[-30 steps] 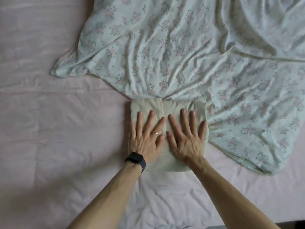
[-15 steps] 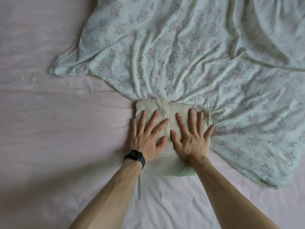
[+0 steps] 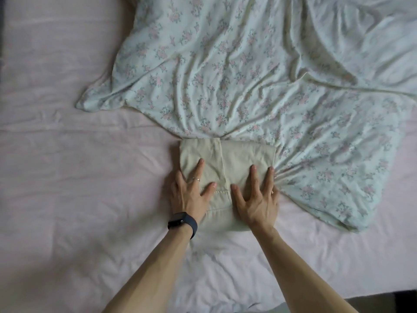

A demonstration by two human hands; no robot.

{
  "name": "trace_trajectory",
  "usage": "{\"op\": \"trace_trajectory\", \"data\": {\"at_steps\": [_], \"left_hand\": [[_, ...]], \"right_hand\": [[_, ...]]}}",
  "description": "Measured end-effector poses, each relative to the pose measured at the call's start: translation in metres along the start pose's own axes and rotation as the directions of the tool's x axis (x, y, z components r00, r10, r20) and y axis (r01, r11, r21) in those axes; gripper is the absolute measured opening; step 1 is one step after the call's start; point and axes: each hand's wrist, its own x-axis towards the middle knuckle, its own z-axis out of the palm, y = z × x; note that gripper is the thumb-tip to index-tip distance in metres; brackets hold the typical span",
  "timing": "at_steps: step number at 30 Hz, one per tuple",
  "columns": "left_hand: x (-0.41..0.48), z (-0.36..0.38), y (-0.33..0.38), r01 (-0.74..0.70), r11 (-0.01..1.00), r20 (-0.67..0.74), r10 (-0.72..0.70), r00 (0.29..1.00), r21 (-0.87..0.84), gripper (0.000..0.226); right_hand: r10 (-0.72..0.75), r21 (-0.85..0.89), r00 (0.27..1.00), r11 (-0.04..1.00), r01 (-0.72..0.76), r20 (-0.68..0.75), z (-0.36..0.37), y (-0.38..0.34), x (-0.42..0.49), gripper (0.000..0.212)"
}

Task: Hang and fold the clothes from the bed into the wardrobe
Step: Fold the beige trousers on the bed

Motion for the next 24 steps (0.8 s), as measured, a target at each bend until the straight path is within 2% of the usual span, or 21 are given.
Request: {"op": "trace_trajectory", "data": {"at_steps": [5, 8, 16, 19, 24], "left_hand": [[0.007, 0.003, -0.009, -0.046, 0.997, -0.017, 0.046, 0.999, -0.058, 0.08], [0.011, 0.004, -0.007, -0.077, 0.997, -0.03, 0.077, 0.997, 0.012, 0.083], [0.002, 0.002, 0.004, -0.094, 0.982, -0.037, 0.102, 0.994, 0.163, 0.085], [-0.001, 0.001, 0.005, -0.087, 0.973, -0.06, 0.102, 0.993, 0.212, 0.084], [-0.001, 0.003, 0.014, -0.046, 0.964, 0.014, 0.044, 0.999, 0.263, 0.08]], "right_hand": [[-0.062, 0.074, 0.998, 0.995, 0.06, 0.03, -0.001, 0.009, 0.013, 0.089], [-0.114, 0.036, 0.993, 0.993, 0.114, -0.008, 0.005, 0.01, 0.018, 0.092], [-0.088, 0.063, 0.996, 0.994, 0.09, -0.035, 0.011, 0.008, 0.014, 0.088], [-0.095, 0.024, 0.995, 0.995, 0.096, -0.035, 0.015, 0.003, 0.01, 0.087], [-0.127, -0.065, 0.992, 0.99, 0.128, 0.022, 0.014, -0.002, 0.013, 0.08]]}}
